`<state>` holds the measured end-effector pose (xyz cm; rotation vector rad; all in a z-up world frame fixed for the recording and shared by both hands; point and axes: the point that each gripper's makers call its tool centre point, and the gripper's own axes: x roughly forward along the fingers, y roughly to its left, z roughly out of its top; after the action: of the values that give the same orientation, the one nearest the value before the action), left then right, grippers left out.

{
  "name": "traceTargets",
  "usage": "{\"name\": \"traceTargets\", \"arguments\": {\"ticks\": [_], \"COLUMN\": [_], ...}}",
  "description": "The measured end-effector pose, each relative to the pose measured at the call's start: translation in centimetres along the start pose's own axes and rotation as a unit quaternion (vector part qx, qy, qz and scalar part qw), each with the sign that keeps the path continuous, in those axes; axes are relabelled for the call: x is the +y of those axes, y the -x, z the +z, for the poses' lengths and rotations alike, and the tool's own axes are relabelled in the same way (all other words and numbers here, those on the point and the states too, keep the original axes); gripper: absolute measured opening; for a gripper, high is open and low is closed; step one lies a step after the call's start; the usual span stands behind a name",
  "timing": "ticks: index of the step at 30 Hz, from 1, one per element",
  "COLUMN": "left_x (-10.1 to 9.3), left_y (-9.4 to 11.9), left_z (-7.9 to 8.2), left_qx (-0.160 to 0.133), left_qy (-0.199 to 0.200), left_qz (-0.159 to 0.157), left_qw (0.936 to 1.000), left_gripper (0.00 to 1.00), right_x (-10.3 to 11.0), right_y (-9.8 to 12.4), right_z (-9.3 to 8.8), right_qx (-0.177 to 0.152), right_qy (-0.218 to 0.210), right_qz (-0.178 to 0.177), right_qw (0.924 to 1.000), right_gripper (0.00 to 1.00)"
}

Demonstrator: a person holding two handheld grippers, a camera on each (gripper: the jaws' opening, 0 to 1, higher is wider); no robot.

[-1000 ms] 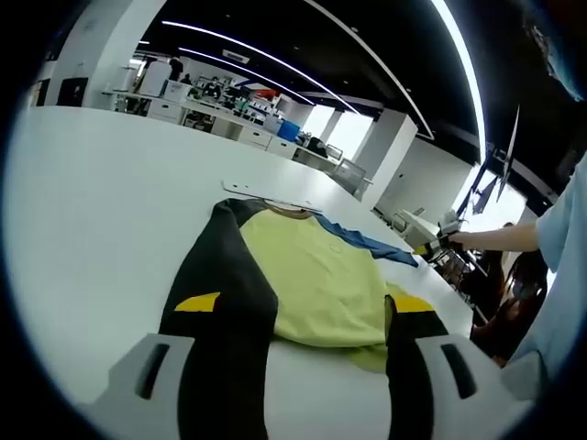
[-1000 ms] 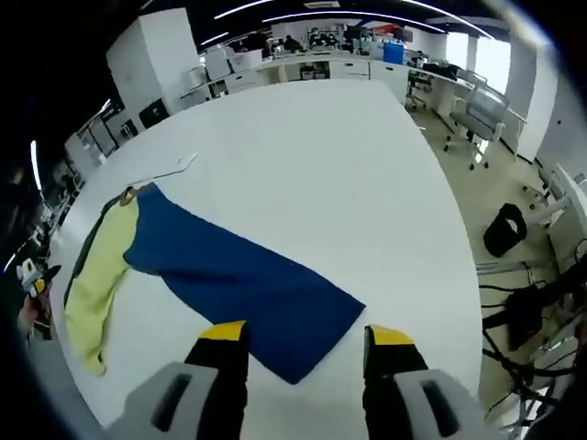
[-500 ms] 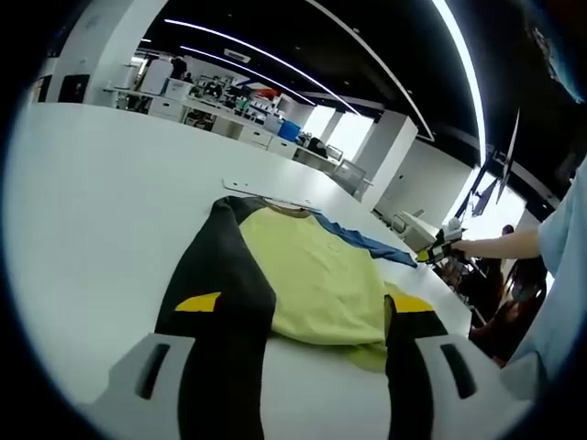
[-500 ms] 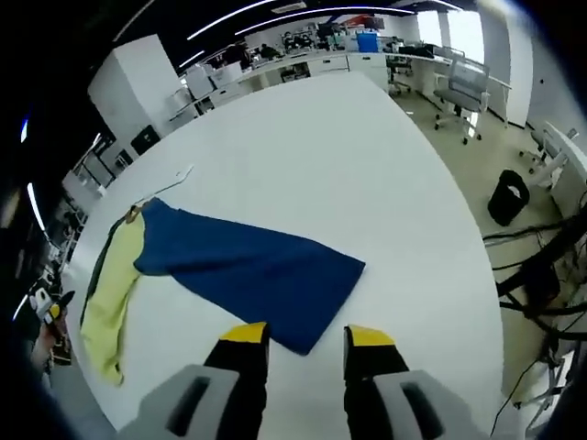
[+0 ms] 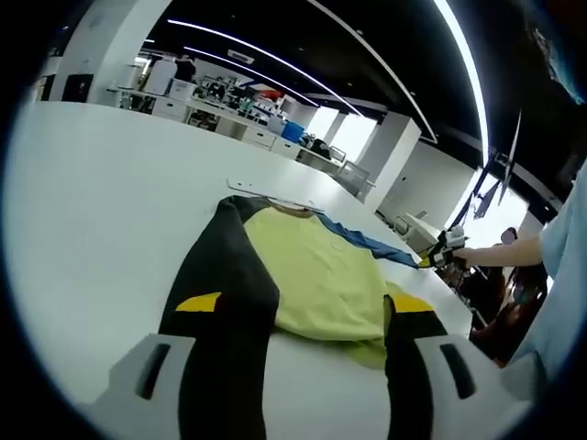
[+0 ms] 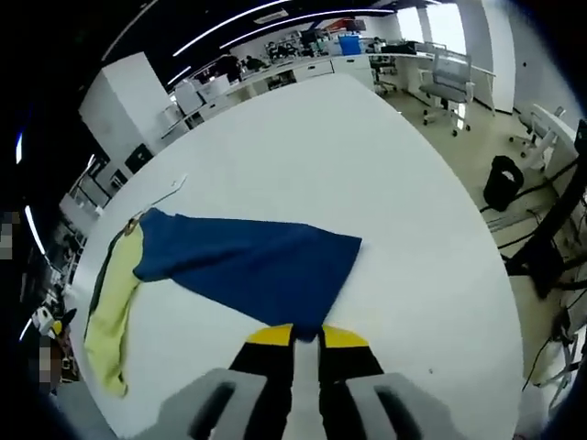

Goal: Fold the garment on the visible template until the final outline fits inside the template.

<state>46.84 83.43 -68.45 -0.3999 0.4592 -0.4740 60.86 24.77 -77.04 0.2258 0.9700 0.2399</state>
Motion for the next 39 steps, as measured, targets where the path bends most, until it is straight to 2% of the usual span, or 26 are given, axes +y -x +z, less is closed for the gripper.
{"name": "traceTargets", "arguments": {"ticks": [8, 13, 17, 25, 39], "left_x": [-0.1, -0.2, -0.1, 0.1, 0.0], "left_y": [0.2, 0.4, 0.5, 0.8, 1.2], "left_z": [-0.3, -0.3, -0.3, -0.5, -0.7], "left_qx": [-0.002, -0.004, -0.005, -0.005, -0.010], "left_qy": [0.004, 0.006, 0.007, 0.011, 0.015], "left_qz": [0.002, 0.003, 0.004, 0.008, 0.010], "left_qw": [1.0000, 1.0000, 1.0000, 0.9999, 0.9998], "left_gripper": [0.67, 0.67, 0.67, 0.66, 0.66], "right_x": [-0.2, -0.6, -1.5, -2.2, -1.9], "right_y": [0.3, 0.5, 0.8, 1.1, 1.5], "right_z": [0.2, 0.3, 0.3, 0.2, -1.6], "right_qx": [-0.003, -0.004, -0.004, -0.003, 0.022], "right_qy": [-0.002, -0.003, 0.010, 0.004, 0.003], "right_qz": [0.002, -0.004, -0.022, -0.029, -0.039], "right_qw": [1.0000, 1.0000, 0.9997, 0.9996, 0.9990], "right_gripper": [0.00, 0.00, 0.00, 0.00, 0.00]}}
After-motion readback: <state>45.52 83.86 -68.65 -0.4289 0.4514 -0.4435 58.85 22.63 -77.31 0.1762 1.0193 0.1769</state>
